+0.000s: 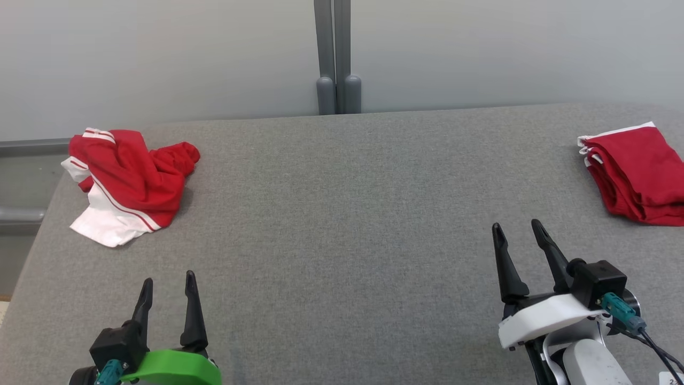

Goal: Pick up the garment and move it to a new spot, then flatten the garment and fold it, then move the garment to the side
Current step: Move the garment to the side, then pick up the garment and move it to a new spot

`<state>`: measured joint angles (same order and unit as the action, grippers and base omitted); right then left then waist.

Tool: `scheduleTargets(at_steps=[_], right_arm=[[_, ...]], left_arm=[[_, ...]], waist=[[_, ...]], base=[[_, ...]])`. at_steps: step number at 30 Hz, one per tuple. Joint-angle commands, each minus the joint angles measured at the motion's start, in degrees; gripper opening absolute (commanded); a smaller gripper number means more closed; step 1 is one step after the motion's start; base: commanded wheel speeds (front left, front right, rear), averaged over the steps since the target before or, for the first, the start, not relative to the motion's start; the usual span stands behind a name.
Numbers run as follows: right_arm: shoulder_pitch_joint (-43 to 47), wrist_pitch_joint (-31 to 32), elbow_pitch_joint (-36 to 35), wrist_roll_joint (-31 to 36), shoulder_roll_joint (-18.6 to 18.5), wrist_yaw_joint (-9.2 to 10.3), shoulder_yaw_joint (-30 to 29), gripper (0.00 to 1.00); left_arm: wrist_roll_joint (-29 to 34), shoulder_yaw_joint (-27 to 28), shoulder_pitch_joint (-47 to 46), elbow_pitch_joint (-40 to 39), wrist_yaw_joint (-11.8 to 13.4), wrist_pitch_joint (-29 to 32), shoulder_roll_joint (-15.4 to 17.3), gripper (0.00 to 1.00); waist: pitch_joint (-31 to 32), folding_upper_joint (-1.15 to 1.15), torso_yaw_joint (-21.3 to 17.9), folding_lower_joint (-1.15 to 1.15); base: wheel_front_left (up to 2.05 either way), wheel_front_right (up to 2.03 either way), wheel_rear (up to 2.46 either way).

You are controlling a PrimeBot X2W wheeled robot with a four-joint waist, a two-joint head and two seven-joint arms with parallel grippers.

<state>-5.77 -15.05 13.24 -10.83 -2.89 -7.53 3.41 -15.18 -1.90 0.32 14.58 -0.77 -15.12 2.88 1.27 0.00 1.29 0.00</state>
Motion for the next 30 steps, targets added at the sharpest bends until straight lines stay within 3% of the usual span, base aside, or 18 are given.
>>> scheduleTargets(at_steps=[1, 22, 26, 30], right_arm=[[0.9, -0.2, -0.3, -0.9, 0.0, 0.08, 0.1, 1.00], [1.7, -0.2, -0.6, -0.4, 0.0, 0.08, 0.5, 1.00], [2.2, -0.2, -1.8, -0.7, 0.0, 0.08, 0.3, 1.00], [2.7, -0.2, -2.9, -0.9, 0.0, 0.08, -0.2, 1.00]], left_arm=[[-0.3, 0.0, 0.7, 0.1, 0.0, 0.0, 0.1, 1.00], [-0.6, -1.1, 0.8, -0.5, 0.3, 0.0, 0.1, 1.00], [-0.2, -1.6, 0.3, -0.9, 0.5, 0.0, 0.1, 1.00], [0.6, -2.3, -0.1, -1.2, 0.4, 0.0, 0.1, 1.00]], waist=[[0.0, 0.00, -0.4, 0.00], [-0.3, 0.00, 1.1, 0.00], [-0.6, 0.00, 4.4, 0.00], [-1.0, 0.00, 10.2, 0.00]], base=[[0.00, 0.00, 0.00], [0.00, 0.00, 0.00], [0.00, 0.00, 0.00], [0.00, 0.00, 0.00]])
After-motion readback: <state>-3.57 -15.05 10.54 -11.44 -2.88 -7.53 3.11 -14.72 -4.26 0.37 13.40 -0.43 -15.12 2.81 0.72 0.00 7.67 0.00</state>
